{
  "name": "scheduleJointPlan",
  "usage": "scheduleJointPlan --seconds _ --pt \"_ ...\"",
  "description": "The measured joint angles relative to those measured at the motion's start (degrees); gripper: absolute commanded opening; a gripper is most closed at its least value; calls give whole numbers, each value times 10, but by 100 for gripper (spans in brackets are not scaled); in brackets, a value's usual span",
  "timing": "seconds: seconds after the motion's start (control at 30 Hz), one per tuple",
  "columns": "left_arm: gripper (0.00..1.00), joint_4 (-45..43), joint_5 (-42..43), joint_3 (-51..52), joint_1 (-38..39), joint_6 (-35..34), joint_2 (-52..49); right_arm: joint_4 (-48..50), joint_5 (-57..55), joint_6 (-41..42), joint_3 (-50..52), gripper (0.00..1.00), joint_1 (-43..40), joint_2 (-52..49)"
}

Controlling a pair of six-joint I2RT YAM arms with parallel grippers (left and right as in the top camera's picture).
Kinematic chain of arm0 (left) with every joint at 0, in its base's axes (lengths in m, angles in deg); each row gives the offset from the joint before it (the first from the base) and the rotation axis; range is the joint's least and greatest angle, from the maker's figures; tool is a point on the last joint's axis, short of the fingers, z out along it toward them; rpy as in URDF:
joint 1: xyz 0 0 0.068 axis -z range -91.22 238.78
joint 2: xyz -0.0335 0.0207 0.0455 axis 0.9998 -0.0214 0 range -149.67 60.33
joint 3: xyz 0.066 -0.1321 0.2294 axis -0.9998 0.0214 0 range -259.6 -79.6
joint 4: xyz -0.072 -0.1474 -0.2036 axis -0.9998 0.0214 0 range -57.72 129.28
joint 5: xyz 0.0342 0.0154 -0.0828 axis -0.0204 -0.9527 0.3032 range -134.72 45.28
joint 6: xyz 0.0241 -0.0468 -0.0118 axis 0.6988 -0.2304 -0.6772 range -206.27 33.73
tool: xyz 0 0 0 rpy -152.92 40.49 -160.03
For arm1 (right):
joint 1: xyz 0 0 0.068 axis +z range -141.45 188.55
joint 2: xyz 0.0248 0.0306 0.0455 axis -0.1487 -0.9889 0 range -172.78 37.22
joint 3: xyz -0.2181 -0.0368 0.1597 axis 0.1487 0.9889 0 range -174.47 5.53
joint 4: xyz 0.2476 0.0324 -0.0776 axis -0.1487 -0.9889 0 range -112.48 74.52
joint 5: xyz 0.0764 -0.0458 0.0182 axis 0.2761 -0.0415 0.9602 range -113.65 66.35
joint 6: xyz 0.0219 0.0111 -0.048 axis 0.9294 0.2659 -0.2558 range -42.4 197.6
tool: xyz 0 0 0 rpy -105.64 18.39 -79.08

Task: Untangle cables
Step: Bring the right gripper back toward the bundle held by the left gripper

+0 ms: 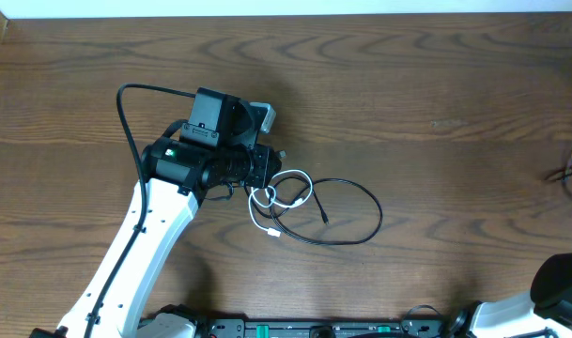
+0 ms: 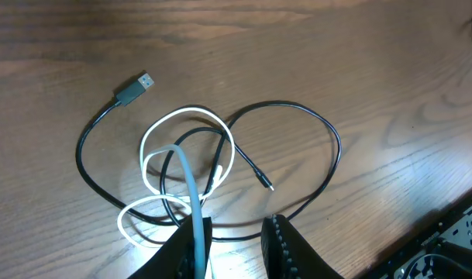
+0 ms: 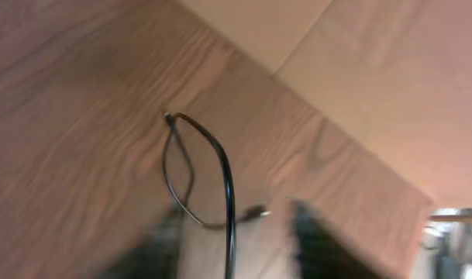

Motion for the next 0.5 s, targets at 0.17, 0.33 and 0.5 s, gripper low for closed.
scheduleJointPlan --seconds 0.17,0.33,0.5 --pt "28 0 0 0 0 0 0 -4 120 2 0 77 -13 -1" --pt "28 0 0 0 0 0 0 -50 259 2 0 77 -9 -1" --pt "28 0 0 0 0 0 0 -124 345 -3 0 80 11 -1"
